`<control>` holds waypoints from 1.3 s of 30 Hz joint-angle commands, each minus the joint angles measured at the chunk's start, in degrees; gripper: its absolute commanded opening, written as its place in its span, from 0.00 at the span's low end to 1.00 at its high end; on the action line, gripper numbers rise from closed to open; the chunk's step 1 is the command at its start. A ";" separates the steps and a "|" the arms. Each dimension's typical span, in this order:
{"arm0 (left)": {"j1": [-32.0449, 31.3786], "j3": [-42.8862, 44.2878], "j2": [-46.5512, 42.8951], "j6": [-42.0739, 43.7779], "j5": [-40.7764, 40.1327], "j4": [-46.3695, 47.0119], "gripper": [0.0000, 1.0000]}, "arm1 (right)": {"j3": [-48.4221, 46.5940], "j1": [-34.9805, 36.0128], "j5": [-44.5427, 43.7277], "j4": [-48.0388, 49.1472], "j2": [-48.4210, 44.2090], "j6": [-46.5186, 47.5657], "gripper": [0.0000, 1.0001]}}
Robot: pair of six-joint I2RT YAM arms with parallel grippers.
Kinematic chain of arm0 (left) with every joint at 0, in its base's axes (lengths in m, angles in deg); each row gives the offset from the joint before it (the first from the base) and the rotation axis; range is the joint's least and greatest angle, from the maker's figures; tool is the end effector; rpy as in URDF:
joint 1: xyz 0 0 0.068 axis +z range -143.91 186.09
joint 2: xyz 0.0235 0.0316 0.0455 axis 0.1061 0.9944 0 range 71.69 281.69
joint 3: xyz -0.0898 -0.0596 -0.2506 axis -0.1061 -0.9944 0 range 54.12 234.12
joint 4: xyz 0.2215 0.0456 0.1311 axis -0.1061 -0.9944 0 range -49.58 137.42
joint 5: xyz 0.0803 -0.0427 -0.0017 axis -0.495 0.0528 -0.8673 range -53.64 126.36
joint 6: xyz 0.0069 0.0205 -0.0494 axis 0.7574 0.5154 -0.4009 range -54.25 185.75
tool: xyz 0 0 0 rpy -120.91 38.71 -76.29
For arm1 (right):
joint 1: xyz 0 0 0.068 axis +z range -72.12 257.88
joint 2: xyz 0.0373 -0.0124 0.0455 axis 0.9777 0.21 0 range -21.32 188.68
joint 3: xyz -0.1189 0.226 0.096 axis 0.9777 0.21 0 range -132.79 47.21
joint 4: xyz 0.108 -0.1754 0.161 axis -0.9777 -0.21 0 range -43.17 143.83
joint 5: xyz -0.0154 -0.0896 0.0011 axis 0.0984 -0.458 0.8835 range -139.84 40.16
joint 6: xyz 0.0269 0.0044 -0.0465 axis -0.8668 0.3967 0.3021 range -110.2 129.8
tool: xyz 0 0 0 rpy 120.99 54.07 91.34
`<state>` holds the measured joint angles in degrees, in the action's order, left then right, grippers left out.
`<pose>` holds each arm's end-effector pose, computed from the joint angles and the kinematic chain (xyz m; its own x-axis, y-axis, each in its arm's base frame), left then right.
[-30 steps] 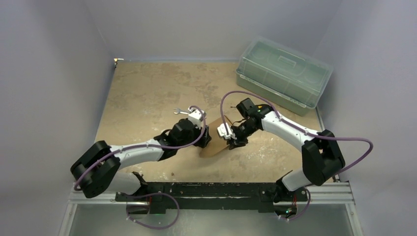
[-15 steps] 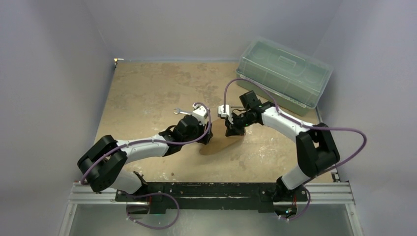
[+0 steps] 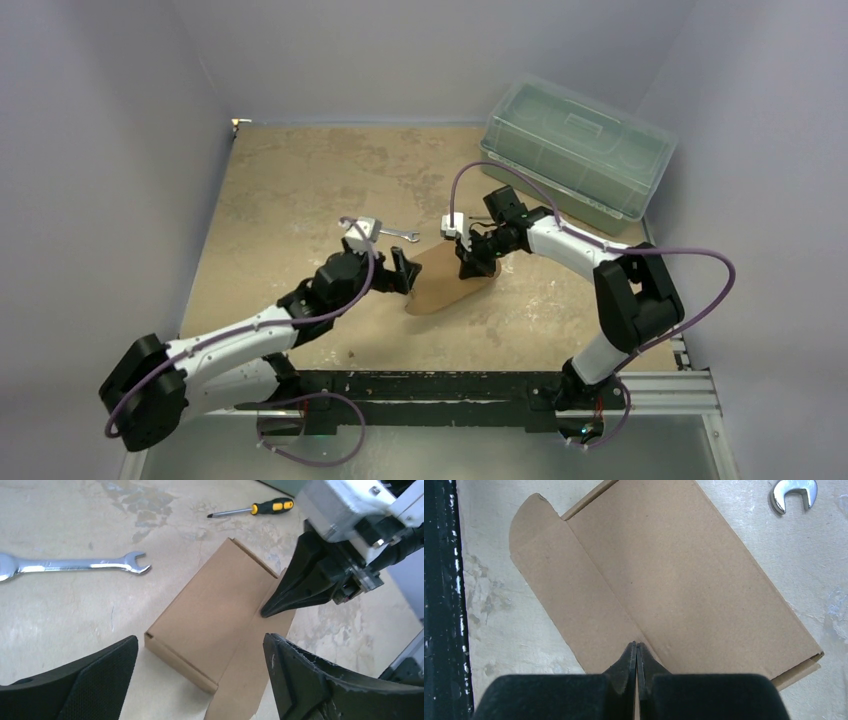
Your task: Fold the paper box
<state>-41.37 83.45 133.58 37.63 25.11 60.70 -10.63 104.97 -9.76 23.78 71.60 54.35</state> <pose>0.1655 -0.1701 0.2291 -0.4788 -0.1618 -0.8629 0.4224 0.8192 -0.3880 0.2665 0.1620 0.1936 -0.1619 -0.6858 -0.7095 -0.9868 0.1078 0.1210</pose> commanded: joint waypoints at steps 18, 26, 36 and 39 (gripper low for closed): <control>0.56 -16.72 1.04 -29.62 -4.56 16.51 0.90 | -0.19 -6.55 9.63 8.28 -6.20 -13.75 0.11; 0.55 -12.23 4.98 -34.59 -4.44 8.35 0.89 | 6.05 -15.08 11.33 24.05 -7.12 -32.02 0.70; 0.61 -15.41 7.37 -32.05 0.70 20.80 0.91 | 2.38 -16.97 12.56 21.90 3.97 -37.77 0.66; 0.82 -18.45 8.31 -32.45 2.85 28.52 0.91 | 2.63 -16.99 12.57 23.13 4.47 -38.96 0.65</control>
<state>-41.16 68.30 140.77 4.93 24.32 77.05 -5.93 87.99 0.75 44.42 77.09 18.64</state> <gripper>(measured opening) 0.908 0.654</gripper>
